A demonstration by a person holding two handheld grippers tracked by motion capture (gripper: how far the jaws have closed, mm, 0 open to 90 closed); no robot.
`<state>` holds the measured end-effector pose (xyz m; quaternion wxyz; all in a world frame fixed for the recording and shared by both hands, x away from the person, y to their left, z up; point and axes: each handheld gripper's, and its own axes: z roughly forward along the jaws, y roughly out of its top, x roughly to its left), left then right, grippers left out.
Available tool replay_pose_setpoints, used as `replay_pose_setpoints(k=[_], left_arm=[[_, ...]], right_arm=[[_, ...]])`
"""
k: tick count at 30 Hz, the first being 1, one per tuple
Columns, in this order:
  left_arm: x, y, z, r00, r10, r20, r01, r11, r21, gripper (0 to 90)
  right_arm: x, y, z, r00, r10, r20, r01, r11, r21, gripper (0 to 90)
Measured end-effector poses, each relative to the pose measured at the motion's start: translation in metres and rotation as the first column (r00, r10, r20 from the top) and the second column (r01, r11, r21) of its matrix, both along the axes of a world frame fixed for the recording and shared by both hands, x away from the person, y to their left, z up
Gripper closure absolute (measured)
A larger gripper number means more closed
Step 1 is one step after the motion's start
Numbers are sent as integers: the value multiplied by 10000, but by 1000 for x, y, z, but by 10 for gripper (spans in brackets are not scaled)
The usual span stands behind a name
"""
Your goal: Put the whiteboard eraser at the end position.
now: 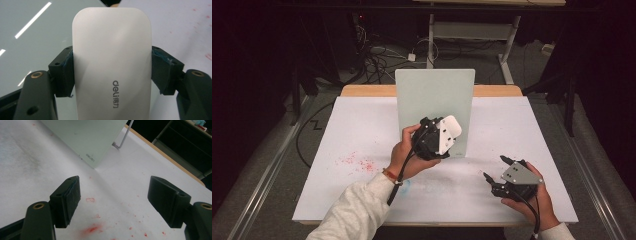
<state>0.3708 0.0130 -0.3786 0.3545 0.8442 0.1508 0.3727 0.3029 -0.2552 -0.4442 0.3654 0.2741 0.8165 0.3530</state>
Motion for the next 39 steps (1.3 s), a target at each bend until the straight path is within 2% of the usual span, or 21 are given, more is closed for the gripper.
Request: replay_pose_setpoints(k=[3, 7, 9, 10, 11, 12, 14, 15, 19, 20, 21, 23, 24, 28, 32, 33, 35, 36, 37, 38, 39], left_arm=[[-6, 15, -4, 9955, -659, -688, 661, 9978, 11, 289], [-14, 31, -9, 9788, -1501, -1397, 1540, 9879, 177, 288], [-17, 37, -14, 9632, -1846, -1952, 1951, 9801, 362, 288], [-20, 40, -18, 9500, -2089, -2320, 2306, 9705, 704, 288], [-20, 40, -18, 9500, -2089, -2320, 2306, 9705, 704, 288], [-21, 42, -20, 9398, -2235, -2586, 2544, 9626, 927, 288], [-25, 45, -25, 9281, -2397, -2850, 2865, 9485, 1352, 288], [-26, 47, -28, 9187, -2471, -3082, 3061, 9384, 1603, 288], [-29, 55, -37, 8957, -2498, -3679, 3401, 9179, 2047, 288], [-29, 60, -41, 8814, -2487, -4016, 3556, 9090, 2174, 288], [-29, 60, -41, 8814, -2487, -4016, 3556, 9090, 2174, 288], [-30, 66, -45, 8717, -2431, -4256, 3628, 9039, 2268, 288], [-30, 71, -45, 8707, -2495, -4239, 3583, 9122, 1991, 287], [-30, 75, -41, 8666, -2477, -4332, 3569, 9143, 1913, 287], [-31, 76, -36, 8629, -2459, -4414, 3680, 9045, 2155, 287], [-31, 76, -36, 8637, -2432, -4415, 3651, 9057, 2153, 287], [-31, 76, -34, 8521, -2504, -4596, 3778, 9020, 2091, 287], [-30, 76, -33, 8357, -2678, -4794, 4007, 8944, 1987, 287], [-30, 74, -33, 8296, -2725, -4874, 4064, 8932, 1923, 287], [-28, 67, -37, 8291, -2678, -4908, 4089, 8891, 2056, 287], [-28, 67, -37, 8291, -2678, -4908, 4089, 8891, 2056, 287]], right_arm=[[0, 0, 0, 10000, -2, -31, 2, 10000, 37, 268], [2, 1, -2, 9999, 6, -150, -5, 10000, 49, 270], [1, 2, -3, 9999, 24, -160, -23, 10000, 14, 270], [0, 3, -2, 9999, 79, -125, -78, 10000, 20, 270], [-1, 3, -2, 9999, 85, -140, -85, 10000, 24, 270], [-1, 4, -3, 9998, 86, -176, -86, 10000, -6, 270], [-2, 4, -3, 9998, 97, -160, -98, 9999, -51, 270], [-2, 3, -4, 9998, 75, -176, -76, 10000, -60, 269], [-3, 5, -3, 9998, 107, -176, -108, 9999, -33, 270], [-3, 5, -4, 9997, 139, -199, -140, 9999, -57, 270], [-3, 5, -4, 9997, 139, -199, -140, 9999, -57, 270], [-3, 6, -5, 9996, 174, -225, -177, 9998, -101, 270], [-3, 6, -5, 9995, 163, -265, -166, 9998, -112, 269], [-3, 7, -6, 9993, 211, -302, -215, 9997, -134, 270], [-3, 7, -5, 9994, 230, -272, -233, 9997, -123, 270], [-3, 7, -5, 9994, 217, -282, -221, 9997, -127, 270], [-3, 7, -6, 9993, 220, -303, -223, 9997, -96, 270], [-3, 7, -6, 9993, 227, -282, -231, 9996, -138, 270], [-3, 8, -6, 9993, 208, -304, -211, 9997, -114, 270], [-3, 7, -6, 9993, 230, -284, -234, 9996, -125, 270], [-3, 8, -6, 9993, 216, -302, -220, 9997, -130, 270]])
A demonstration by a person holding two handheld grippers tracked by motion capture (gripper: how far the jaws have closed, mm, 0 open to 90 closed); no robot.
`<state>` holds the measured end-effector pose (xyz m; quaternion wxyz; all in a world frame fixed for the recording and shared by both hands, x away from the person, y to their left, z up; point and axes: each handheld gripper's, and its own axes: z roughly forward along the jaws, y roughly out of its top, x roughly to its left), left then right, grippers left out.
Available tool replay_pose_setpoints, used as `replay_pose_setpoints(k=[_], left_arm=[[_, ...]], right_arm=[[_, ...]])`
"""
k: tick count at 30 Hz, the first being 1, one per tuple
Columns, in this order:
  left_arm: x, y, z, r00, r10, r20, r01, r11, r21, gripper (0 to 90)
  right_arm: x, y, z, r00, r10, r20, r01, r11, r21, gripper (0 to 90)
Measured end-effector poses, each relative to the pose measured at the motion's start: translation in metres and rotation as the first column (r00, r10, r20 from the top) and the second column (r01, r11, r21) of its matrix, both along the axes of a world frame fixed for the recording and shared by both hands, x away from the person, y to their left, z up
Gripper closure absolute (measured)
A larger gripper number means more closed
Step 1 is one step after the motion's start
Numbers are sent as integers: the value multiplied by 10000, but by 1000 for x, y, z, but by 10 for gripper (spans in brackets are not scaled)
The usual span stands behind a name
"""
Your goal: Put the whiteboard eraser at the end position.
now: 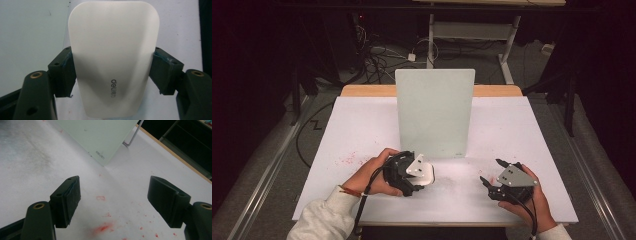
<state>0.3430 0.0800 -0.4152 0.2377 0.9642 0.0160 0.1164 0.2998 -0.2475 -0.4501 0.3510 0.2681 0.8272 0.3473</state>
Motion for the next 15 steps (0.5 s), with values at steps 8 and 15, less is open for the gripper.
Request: replay_pose_setpoints(k=[8, 15], left_arm=[[9, -33, -21, 9999, -90, -117, 97, 9979, 647, 284], [8, -35, -30, 9999, 19, -162, -16, 9998, 197, 238]], right_arm=[[0, 0, 0, 10000, -1, -34, 2, 10000, 59, 271], [-1, 0, 0, 10000, 47, -32, -47, 10000, 48, 271]])
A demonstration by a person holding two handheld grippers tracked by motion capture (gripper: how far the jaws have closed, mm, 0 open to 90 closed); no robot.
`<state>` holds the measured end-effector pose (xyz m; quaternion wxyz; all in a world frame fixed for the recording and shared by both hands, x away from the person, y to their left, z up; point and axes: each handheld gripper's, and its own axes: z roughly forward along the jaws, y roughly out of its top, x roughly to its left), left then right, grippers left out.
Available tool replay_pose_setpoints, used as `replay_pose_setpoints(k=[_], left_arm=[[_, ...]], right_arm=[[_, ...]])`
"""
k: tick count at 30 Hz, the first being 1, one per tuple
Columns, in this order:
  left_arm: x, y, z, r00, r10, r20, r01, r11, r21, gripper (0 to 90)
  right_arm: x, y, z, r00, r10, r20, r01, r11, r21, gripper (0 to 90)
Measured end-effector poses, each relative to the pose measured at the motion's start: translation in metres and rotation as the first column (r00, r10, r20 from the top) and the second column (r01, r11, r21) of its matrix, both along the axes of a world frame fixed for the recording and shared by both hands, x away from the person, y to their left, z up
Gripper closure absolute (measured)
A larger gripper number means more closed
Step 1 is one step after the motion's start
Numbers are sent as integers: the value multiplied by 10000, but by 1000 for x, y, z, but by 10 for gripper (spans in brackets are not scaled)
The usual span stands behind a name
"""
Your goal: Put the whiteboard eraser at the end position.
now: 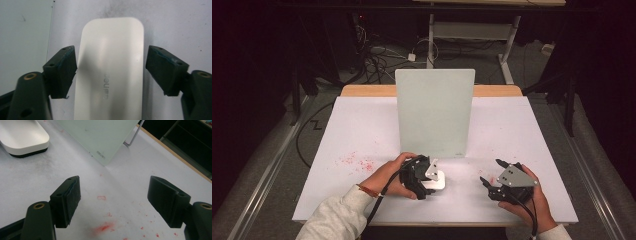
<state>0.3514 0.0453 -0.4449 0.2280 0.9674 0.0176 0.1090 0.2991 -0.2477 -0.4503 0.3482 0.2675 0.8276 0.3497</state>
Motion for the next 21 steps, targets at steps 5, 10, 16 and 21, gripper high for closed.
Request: replay_pose_setpoints(k=[5, 10, 16, 21], left_arm=[[-5, 11, 8, 9997, 177, 188, -160, 9958, -896, 203], [-9, 29, 20, 9906, 1022, 909, -827, 9769, -1972, 196], [-13, 58, 32, 9532, 2435, 1791, -1720, 9241, -3412, 195], [-18, 87, 32, 9046, 3543, 2371, -2408, 8836, -4015, 195]], right_arm=[[0, 0, 0, 10000, 43, -15, -43, 10000, 40, 271], [-1, 0, 2, 10000, 61, 13, -61, 9999, 99, 271], [-2, 0, 5, 10000, 99, 10, -100, 9994, 324, 270], [-2, -2, 6, 10000, 58, 38, -59, 9990, 434, 271]])
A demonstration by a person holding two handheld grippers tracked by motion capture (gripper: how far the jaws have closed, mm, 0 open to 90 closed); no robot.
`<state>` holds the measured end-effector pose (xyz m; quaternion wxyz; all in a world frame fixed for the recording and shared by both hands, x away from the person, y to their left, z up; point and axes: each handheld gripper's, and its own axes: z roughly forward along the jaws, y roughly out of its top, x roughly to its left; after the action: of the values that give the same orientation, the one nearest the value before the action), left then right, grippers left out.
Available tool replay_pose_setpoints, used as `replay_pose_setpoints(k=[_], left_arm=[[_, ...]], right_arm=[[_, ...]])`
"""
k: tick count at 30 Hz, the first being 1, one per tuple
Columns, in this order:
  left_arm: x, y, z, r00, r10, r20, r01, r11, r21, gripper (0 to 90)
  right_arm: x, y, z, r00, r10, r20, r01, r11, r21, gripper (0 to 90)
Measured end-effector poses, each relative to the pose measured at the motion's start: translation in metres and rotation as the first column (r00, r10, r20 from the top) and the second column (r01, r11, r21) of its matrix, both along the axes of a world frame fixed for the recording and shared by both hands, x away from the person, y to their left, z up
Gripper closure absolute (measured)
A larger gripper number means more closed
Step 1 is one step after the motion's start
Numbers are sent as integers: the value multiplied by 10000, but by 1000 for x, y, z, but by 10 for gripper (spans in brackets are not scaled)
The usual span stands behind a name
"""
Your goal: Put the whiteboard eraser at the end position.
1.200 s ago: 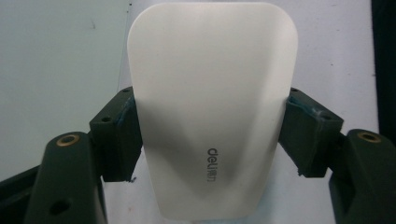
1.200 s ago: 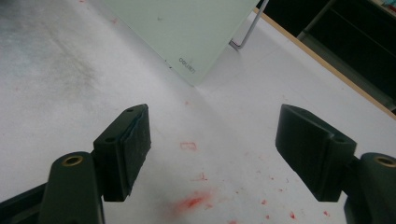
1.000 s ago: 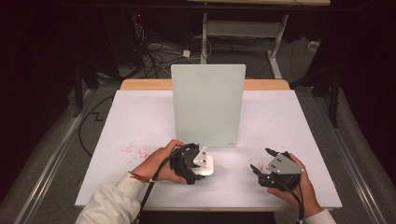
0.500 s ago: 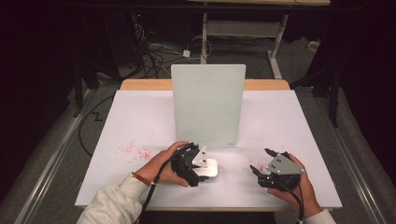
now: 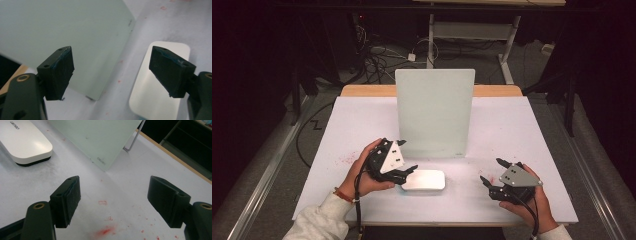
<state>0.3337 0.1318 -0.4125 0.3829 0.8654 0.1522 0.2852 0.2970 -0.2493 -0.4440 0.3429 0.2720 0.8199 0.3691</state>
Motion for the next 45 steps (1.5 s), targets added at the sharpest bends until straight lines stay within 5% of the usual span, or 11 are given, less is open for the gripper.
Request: replay_pose_setpoints(k=[5, 12, 20, 23, 33, 45], left_arm=[[-6, 25, -8, 9945, 986, 355, -980, 9950, -186, 195], [-14, 59, -24, 9747, 2202, 386, -2190, 9752, -329, 195], [-29, 87, -51, 9449, 3263, -265, -3271, 9444, -338, 195], [-34, 90, -55, 9388, 3411, -487, -3428, 9388, -324, 195], [-35, 88, -57, 9464, 3192, -500, -3203, 9471, -178, 195], [-32, 87, -57, 9461, 3177, -631, -3191, 9476, -129, 195]], right_arm=[[0, -2, 1, 10000, -29, 42, 29, 9999, 136, 270], [0, -6, 2, 10000, -39, 68, 37, 9994, 336, 267], [0, -8, 2, 10000, 17, 47, -19, 9987, 506, 258], [0, -9, 3, 10000, 11, 63, -15, 9986, 532, 257], [-4, -7, 5, 9998, -89, 173, 80, 9988, 488, 254], [-2, -9, 3, 9999, -87, 110, 82, 9988, 476, 252]])
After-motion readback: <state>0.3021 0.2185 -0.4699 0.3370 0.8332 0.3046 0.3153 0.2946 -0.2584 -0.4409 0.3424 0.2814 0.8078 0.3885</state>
